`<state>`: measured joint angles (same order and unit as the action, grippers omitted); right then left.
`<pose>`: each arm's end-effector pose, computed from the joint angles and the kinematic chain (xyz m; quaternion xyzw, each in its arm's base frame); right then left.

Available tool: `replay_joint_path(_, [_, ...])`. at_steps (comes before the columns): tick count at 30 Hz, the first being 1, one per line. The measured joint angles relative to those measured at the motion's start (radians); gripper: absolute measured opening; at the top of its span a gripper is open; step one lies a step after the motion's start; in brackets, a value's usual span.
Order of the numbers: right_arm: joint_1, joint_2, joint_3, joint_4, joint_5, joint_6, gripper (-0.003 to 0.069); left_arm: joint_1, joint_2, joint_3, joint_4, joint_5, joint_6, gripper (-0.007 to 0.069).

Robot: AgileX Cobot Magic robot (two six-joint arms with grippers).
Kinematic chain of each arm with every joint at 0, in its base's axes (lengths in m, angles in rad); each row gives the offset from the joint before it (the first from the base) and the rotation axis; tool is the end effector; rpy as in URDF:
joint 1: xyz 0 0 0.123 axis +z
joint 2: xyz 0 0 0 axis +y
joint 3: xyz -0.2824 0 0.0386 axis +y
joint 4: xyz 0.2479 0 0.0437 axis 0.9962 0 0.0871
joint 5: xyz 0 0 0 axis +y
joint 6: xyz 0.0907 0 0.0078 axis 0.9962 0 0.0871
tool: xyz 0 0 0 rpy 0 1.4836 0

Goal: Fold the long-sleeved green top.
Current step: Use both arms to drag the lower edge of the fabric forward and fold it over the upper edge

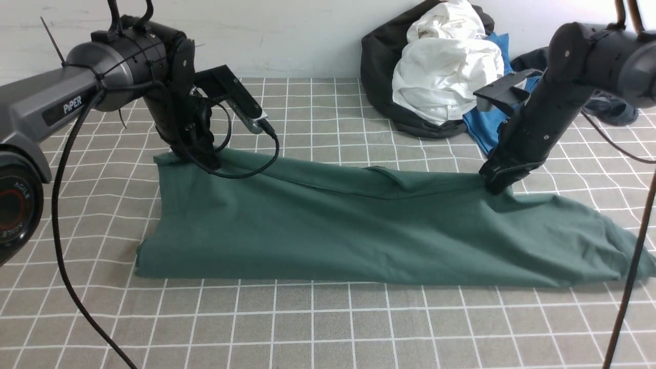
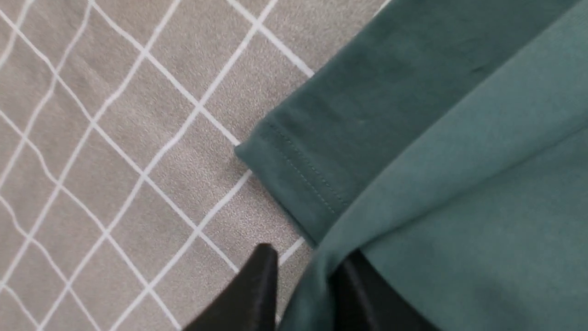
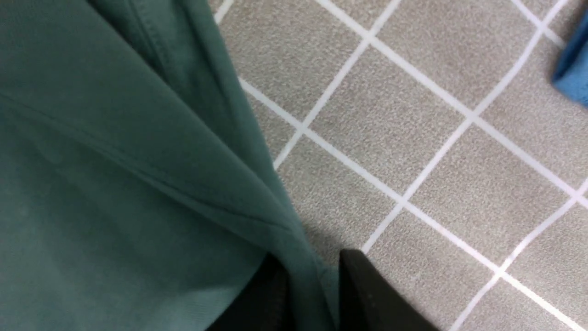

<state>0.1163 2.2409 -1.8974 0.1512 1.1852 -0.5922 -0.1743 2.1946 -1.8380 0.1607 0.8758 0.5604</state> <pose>0.4610 0.0667 0.1887 -0.3228 0.9415 0.0545 0.0795 0.4762 -0.0725 0.2020 0.3846 0.8959 0.1102 0.1930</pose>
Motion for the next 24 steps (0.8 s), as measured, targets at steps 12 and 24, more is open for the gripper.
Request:
replay_joint_path(12, [0.06,-0.022,-0.102,0.116,0.041,0.11,0.0439,0.015,0.005,-0.107,-0.015,0.151,-0.268,0.0433])
replay_joint_path(24, [0.245,0.124,-0.095,0.103,0.039,0.056,0.0225,0.009,0.005,-0.115,-0.106,0.243,-0.253,0.0191])
